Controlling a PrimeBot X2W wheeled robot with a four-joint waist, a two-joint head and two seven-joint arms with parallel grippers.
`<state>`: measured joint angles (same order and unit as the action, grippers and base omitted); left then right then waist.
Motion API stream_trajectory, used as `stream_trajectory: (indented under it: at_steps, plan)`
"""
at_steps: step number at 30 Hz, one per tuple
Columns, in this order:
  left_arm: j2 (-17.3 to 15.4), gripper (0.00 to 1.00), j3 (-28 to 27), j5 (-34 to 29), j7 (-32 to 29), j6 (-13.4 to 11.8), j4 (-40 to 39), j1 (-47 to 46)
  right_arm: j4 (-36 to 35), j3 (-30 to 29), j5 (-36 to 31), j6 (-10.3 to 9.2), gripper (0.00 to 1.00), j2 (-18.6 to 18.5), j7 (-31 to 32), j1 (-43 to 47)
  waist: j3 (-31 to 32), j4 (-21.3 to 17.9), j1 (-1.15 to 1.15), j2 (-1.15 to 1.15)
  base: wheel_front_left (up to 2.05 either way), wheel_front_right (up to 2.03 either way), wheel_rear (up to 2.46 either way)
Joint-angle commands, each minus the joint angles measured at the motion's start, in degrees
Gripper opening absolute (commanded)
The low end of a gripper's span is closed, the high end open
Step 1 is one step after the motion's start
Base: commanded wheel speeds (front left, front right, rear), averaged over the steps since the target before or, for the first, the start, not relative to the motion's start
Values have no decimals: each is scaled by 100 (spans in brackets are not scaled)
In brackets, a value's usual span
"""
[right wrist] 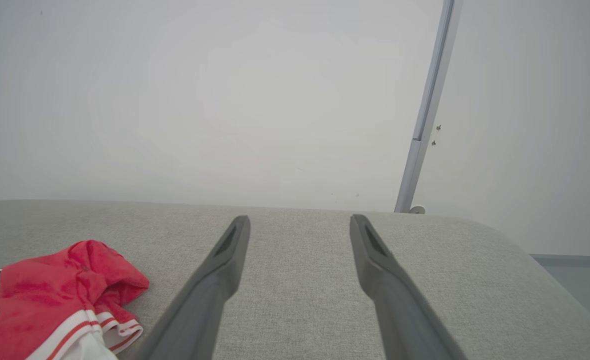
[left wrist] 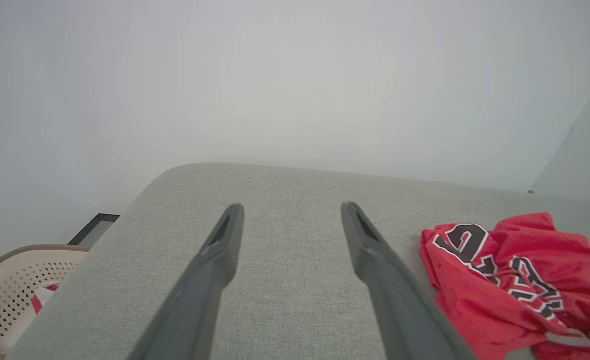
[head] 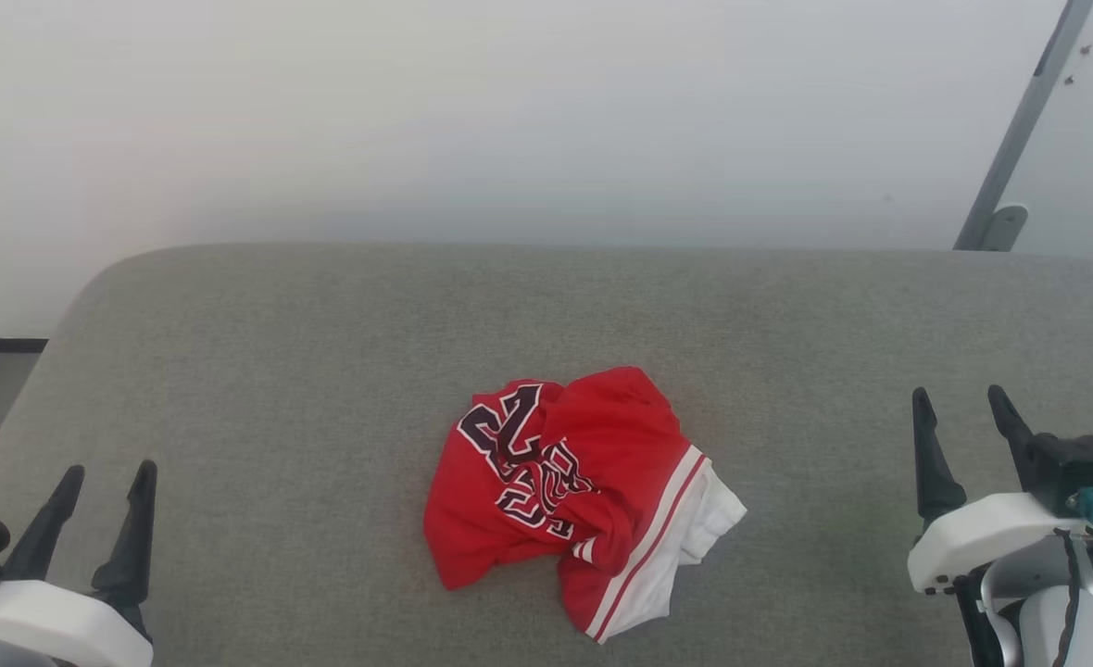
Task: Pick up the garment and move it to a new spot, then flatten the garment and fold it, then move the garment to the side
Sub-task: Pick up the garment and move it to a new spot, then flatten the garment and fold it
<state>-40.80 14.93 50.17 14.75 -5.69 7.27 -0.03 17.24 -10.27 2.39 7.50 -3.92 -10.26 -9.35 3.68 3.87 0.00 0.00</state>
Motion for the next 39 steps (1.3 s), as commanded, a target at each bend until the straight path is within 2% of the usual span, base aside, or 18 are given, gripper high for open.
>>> stream_trajectory:
  at_steps: [1,13,22,26,32,39]
  plan:
    - [66,100,-66,-47,36,85,-22,78,-22,-8,24,-2,100,12,-25,87,3,32,0,0,0,0,0]
    - [161,100,-236,-188,44,213,-33,130,-76,104,62,-2,100,33,27,152,-16,46,0,0,0,0,0]
    - [184,100,-234,-277,42,251,-117,36,-145,618,245,-2,100,-37,237,244,-68,198,0,0,0,0,0]
    - [207,100,-181,-281,2,267,-166,-15,-108,1141,514,-3,100,-178,621,304,-132,338,0,0,0,0,0]
    - [271,100,-50,-302,-45,295,-242,-135,-31,1894,1219,-4,100,-525,1696,250,-340,606,0,0,0,0,0]
    - [436,100,83,-343,-26,356,-215,-364,95,2288,1718,-4,100,-868,2814,67,-630,918,0,0,0,0,0]
